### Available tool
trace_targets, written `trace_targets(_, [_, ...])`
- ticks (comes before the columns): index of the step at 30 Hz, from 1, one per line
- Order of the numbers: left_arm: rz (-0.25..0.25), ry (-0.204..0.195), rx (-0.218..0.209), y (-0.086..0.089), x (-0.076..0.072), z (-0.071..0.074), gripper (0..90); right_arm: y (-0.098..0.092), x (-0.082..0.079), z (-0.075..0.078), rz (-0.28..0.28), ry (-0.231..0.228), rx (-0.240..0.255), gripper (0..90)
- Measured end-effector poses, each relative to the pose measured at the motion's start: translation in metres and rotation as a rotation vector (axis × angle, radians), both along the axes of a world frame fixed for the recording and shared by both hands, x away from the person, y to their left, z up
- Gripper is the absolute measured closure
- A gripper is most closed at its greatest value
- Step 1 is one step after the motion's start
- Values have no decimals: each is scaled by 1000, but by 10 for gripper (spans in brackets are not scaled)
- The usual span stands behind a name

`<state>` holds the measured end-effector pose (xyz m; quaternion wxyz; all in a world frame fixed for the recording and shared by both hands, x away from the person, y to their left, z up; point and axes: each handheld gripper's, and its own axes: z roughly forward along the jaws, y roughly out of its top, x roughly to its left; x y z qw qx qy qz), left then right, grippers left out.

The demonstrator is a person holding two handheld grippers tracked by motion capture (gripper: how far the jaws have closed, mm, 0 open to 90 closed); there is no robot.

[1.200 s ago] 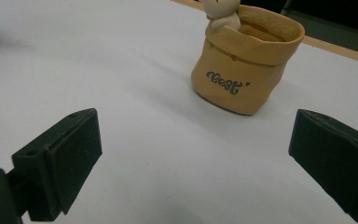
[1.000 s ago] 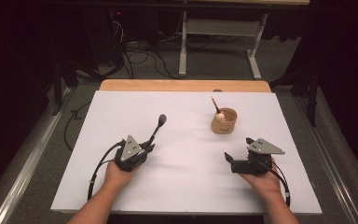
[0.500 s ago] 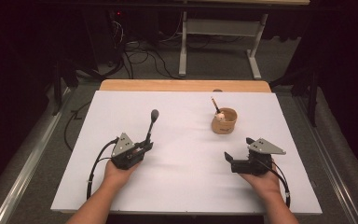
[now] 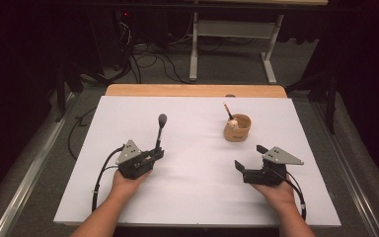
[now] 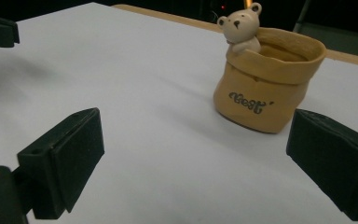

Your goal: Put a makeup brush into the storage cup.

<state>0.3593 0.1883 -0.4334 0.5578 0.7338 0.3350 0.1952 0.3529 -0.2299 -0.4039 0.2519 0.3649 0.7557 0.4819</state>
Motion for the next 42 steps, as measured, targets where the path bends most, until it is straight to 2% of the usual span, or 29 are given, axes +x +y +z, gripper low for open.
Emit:
trace_targets(6, [-8, -2, -5, -1, 0, 1, 786, 12, -1, 8, 25, -8, -2, 78])
trace_targets(9, [-9, 2, -12, -1, 0, 1, 786, 21, 0, 17, 42, -8, 8, 89])
trace_targets(10, [-8, 1, -11, -2, 0, 1, 787, 24, 2, 21, 52, -20, 1, 91])
trace_targets(12, [-13, -3, -8, -5, -1, 2, 787, 29, 5, 27, 59, -29, 18, 94])
trace_targets(16, [-28, -19, 14, -12, -4, 5, 786, 42, 10, 39, 69, -48, 15, 99])
trace_targets(18, [-28, -23, 12, -13, -3, 7, 786, 50, 12, 44, 92, -67, -1, 103])
trace_targets(21, [-29, -27, 29, -16, -2, 9, 786, 61, 13, 49, 115, -77, 3, 112])
trace_targets(23, [-24, -33, 32, -19, -2, 10, 786, 68, 12, 49, 126, -85, 10, 123])
trace_targets(25, [-19, -30, 15, -23, -1, 11, 786, 73, 12, 49, 138, -83, 7, 125])
trace_targets(28, [-27, -37, 15, -34, 1, 14, 786, 78, 11, 50, 150, -88, -10, 133])
trace_targets(33, [-44, -44, -22, -52, 3, 18, 786, 82, 11, 48, 156, -86, 8, 143])
trace_targets(37, [-80, -52, -4, -64, -2, 11, 786, 83, 7, 44, 164, -89, -1, 149])
trace_targets(42, [-101, -37, 13, -69, -6, 4, 786, 84, 3, 35, 172, -61, 2, 158])
